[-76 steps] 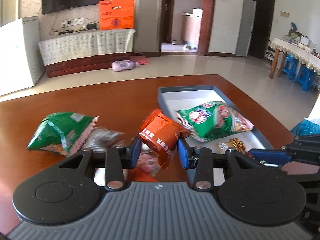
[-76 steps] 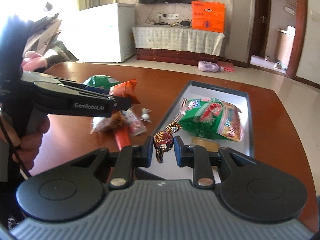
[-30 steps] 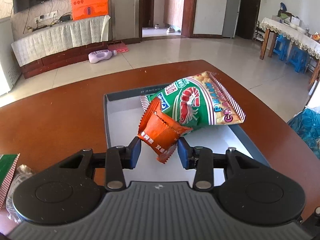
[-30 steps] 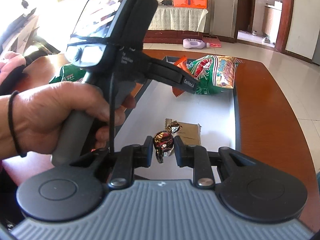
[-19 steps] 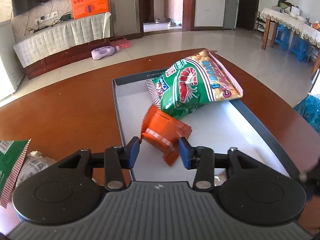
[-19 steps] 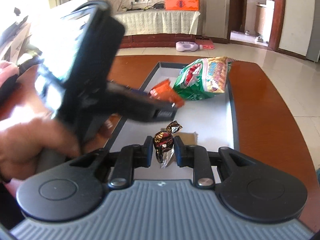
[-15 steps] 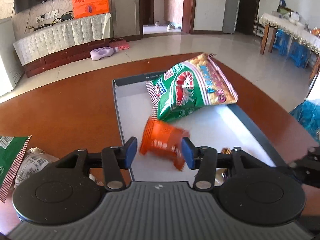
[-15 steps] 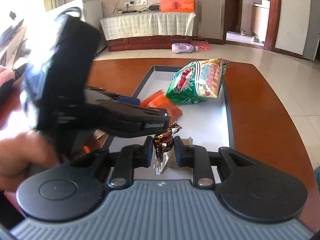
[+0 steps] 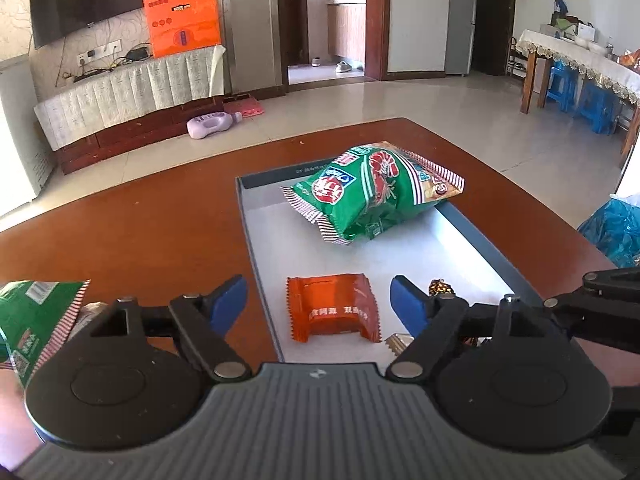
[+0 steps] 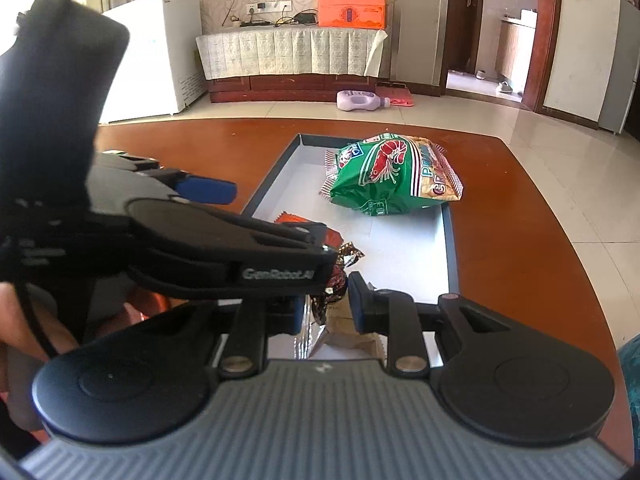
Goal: Organize snacks
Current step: 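Open left gripper to drop the orange packet in the box while right gripper releases the chocolate, then move left gripper to the wrapped bread roll while right gripper reaches the red stick packet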
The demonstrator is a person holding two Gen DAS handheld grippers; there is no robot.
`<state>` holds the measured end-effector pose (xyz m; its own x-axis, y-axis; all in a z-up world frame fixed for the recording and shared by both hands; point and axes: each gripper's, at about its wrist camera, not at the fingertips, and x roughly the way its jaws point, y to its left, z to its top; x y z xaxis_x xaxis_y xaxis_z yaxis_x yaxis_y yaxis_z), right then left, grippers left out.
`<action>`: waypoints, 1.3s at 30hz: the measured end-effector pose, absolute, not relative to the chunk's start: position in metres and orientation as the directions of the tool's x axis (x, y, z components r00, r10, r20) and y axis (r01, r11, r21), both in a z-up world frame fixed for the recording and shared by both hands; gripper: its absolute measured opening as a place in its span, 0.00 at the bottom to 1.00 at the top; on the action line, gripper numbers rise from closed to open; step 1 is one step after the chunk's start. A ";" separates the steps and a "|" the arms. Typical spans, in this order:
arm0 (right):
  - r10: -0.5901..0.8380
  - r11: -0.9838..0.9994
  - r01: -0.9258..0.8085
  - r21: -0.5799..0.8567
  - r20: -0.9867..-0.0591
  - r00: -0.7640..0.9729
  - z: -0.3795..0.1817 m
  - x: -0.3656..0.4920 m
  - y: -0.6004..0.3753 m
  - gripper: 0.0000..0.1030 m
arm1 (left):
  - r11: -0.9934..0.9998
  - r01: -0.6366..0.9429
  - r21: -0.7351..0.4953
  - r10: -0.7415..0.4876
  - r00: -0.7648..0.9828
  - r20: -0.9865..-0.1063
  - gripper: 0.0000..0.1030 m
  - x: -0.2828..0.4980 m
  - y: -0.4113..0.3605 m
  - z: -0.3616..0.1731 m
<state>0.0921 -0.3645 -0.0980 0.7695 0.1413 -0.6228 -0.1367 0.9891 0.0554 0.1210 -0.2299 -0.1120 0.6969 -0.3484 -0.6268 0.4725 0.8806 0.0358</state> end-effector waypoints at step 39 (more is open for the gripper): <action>0.260 0.961 -0.269 0.062 -0.532 0.806 -0.079 0.046 -0.341 0.40 | 0.906 0.417 0.077 -0.298 0.755 -0.584 0.83 -0.013 -0.118 -0.090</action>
<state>0.0464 -0.3412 -0.0786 0.8057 0.2597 -0.5324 -0.2686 0.9612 0.0623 -0.0126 -0.1181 -0.0897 0.7549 -0.2982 -0.5842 0.4171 0.9057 0.0765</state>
